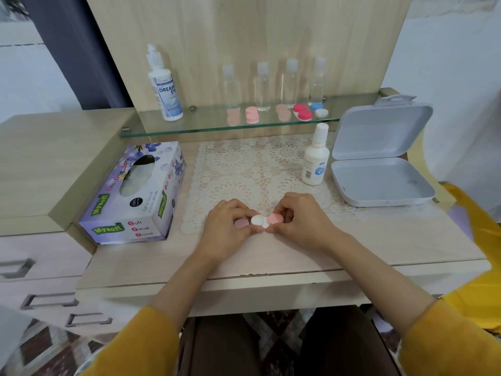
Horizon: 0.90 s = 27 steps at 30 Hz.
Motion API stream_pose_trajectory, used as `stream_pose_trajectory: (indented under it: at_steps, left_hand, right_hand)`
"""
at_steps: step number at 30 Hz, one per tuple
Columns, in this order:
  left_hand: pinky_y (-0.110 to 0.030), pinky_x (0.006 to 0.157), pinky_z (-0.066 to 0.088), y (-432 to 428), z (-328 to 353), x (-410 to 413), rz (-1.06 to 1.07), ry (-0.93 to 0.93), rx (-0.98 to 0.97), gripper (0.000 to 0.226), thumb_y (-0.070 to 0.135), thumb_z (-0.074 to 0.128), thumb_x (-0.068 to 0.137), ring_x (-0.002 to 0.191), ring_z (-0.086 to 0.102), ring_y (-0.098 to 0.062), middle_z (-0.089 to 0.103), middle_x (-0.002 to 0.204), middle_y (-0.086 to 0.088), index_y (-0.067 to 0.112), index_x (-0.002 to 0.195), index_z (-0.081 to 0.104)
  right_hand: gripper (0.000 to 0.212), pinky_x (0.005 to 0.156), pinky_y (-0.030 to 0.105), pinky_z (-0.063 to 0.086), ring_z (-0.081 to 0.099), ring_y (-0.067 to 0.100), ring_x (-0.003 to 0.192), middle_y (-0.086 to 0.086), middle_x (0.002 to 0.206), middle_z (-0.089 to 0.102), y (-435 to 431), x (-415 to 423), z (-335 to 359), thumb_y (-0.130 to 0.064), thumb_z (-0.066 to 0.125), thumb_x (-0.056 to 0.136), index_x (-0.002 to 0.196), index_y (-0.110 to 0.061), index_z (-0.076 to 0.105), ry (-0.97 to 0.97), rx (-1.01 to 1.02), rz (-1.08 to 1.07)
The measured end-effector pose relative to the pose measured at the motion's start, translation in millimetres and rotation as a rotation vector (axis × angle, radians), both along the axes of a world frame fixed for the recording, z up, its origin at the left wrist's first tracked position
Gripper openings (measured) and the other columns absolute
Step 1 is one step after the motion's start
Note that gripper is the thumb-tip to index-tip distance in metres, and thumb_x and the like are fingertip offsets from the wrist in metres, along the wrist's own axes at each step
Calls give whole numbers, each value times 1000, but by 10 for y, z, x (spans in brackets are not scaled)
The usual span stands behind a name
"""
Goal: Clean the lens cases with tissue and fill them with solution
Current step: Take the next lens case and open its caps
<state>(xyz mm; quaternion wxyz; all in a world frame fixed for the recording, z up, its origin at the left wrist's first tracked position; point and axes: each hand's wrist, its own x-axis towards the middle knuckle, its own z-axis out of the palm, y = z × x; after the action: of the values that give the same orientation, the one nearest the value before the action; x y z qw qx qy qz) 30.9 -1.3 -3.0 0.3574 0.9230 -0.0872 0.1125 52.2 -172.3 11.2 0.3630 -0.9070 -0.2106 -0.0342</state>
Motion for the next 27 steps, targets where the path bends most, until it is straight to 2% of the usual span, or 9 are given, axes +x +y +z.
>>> stream_pose_trajectory:
  at_steps: [3,7,11,13,17,19,21,24,27]
  left_hand:
    - [-29,80,41,-8,-7,2,-4,-18,2,20,25,78,70,89,53,-15,64,88,7,22,89,74]
    - [-27,78,40,-5,-20,10,-5,-35,9,21,26,78,69,87,53,-14,62,86,9,22,89,75]
    - [-27,79,40,3,-24,8,-11,-30,7,22,30,77,68,88,53,-15,59,85,12,23,89,74]
    - [-26,79,40,4,-21,0,-12,-26,0,28,39,71,65,87,53,-14,60,85,11,24,89,74]
    - [-25,78,39,14,-37,5,-5,-37,20,24,37,74,68,87,53,-14,60,85,12,26,90,74]
    - [-19,77,37,21,-45,9,-7,-32,24,24,36,75,69,88,52,-13,59,86,13,26,91,74]
    - [-14,76,33,19,-41,8,-10,-28,24,29,43,69,66,88,51,-11,58,85,15,28,90,74]
    - [-18,77,36,12,-37,5,-11,-26,13,32,47,64,64,87,51,-11,58,84,15,29,89,74]
    - [-22,77,39,22,-44,3,-15,-29,-6,29,45,66,65,87,52,-13,60,85,12,29,88,74]
  right_hand:
    - [17,57,20,36,43,4,59,-9,68,51,-9,8,-9,-17,80,65,70,-10,65,-2,26,12]
    - [17,59,26,41,46,9,61,-5,71,55,-40,31,-26,-15,80,65,75,-7,68,-13,24,45]
    - [20,63,13,39,50,0,67,-8,83,57,-95,72,-4,-6,74,72,91,-11,73,18,-18,178]
    - [26,67,13,41,51,-1,70,-10,88,58,-115,81,24,-3,70,75,99,-13,73,52,-39,215]
    - [26,67,28,47,54,11,71,0,84,61,-71,36,103,-25,78,67,88,-11,72,29,-93,72]
    - [27,63,29,44,51,12,68,2,79,60,-33,20,126,-30,77,68,79,-9,66,29,-144,23]
    - [22,59,25,41,48,9,66,1,79,58,-15,16,128,-29,73,71,78,-11,62,31,-181,34]
    - [13,60,21,36,44,2,65,1,87,58,-39,39,149,-20,66,78,90,-16,66,39,-238,99]
    - [27,66,25,42,44,4,62,4,87,57,-55,45,212,-8,57,81,101,-20,71,76,-248,181]
